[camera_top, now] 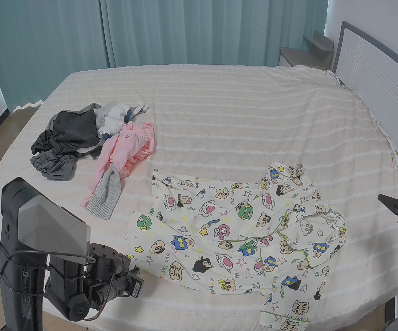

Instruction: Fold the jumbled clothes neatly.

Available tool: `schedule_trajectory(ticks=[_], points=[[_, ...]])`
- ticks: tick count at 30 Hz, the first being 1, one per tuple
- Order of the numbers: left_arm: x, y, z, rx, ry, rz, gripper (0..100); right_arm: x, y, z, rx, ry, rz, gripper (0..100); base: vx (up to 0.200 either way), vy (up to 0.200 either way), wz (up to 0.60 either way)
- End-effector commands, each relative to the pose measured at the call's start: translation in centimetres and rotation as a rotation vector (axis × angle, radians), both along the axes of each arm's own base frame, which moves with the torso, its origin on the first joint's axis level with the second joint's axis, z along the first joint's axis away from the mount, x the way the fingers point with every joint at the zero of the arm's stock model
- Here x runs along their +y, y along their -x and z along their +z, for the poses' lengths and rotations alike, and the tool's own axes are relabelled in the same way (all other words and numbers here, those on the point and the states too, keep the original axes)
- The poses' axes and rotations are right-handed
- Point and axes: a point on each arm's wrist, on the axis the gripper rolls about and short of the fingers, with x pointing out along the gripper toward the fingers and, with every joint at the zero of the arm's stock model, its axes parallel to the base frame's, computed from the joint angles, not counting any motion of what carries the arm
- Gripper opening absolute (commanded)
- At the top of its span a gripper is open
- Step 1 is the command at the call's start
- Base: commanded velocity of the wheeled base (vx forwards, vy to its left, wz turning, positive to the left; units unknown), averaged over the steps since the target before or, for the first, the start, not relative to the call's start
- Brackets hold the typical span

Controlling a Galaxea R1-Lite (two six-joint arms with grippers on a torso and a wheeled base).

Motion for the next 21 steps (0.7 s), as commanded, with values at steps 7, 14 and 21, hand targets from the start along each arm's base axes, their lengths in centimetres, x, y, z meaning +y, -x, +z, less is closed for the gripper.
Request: schedule_trajectory(ticks=[7,14,21], points=[[1.5,-0.1,5.7,0.055,-0.005,-0.085,0,0.0,0.0,0.0,-0.001,0.0,0.0,100,0.0,0.0,0.0],[1.8,-2.1,8.0,0.078,-0.038,-0.093,0,0.0,0.0,0.0,-0.001,0.0,0.0,100,0.0,0.0,0.0],[1.9,-1.6,8.9,0.146,-0.058,-0.163,0,0.0,0.0,0.0,-0.001,0.0,0.0,100,0.0,0.0,0.0]])
